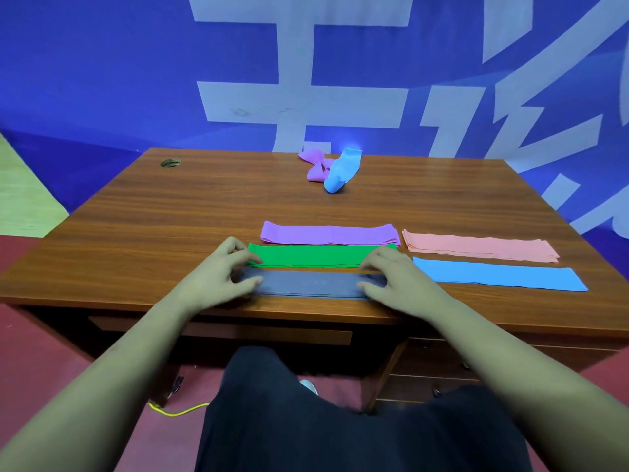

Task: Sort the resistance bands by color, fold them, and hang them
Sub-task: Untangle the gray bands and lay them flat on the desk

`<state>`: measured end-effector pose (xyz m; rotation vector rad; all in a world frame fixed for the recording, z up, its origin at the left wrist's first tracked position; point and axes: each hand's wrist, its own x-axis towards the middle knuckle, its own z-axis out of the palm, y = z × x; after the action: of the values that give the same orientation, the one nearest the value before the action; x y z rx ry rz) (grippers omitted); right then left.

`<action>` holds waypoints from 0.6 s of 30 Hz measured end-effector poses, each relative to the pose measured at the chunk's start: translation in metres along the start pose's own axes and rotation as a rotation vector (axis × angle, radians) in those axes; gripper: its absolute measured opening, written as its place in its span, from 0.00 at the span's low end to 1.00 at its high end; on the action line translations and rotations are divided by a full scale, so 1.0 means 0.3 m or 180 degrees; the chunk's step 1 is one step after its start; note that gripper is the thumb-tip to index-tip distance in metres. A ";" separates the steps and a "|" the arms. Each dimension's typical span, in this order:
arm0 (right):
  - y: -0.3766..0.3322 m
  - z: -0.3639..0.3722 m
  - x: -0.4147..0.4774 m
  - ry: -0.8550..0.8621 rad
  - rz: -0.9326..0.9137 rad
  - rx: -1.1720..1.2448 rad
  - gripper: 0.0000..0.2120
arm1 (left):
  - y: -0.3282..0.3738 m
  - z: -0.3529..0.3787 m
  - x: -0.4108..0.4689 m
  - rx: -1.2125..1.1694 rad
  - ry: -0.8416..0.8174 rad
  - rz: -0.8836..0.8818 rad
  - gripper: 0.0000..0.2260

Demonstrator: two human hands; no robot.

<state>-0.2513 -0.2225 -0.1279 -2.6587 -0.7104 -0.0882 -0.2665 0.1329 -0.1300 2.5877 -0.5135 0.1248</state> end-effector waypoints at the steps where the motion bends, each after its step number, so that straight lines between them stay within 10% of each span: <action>1: 0.001 -0.011 0.025 0.0149 0.0053 0.0057 0.15 | 0.010 -0.010 0.028 -0.0065 0.0081 0.0003 0.14; 18: 0.225 -0.035 0.711 0.0216 0.1392 0.0081 0.18 | 0.020 0.165 0.920 -0.0528 0.0360 -0.1062 0.06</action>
<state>-0.0321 -0.1808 -0.1082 -2.7051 -0.0982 -0.0485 -0.0139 0.0116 -0.1209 2.4461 -0.0450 0.1083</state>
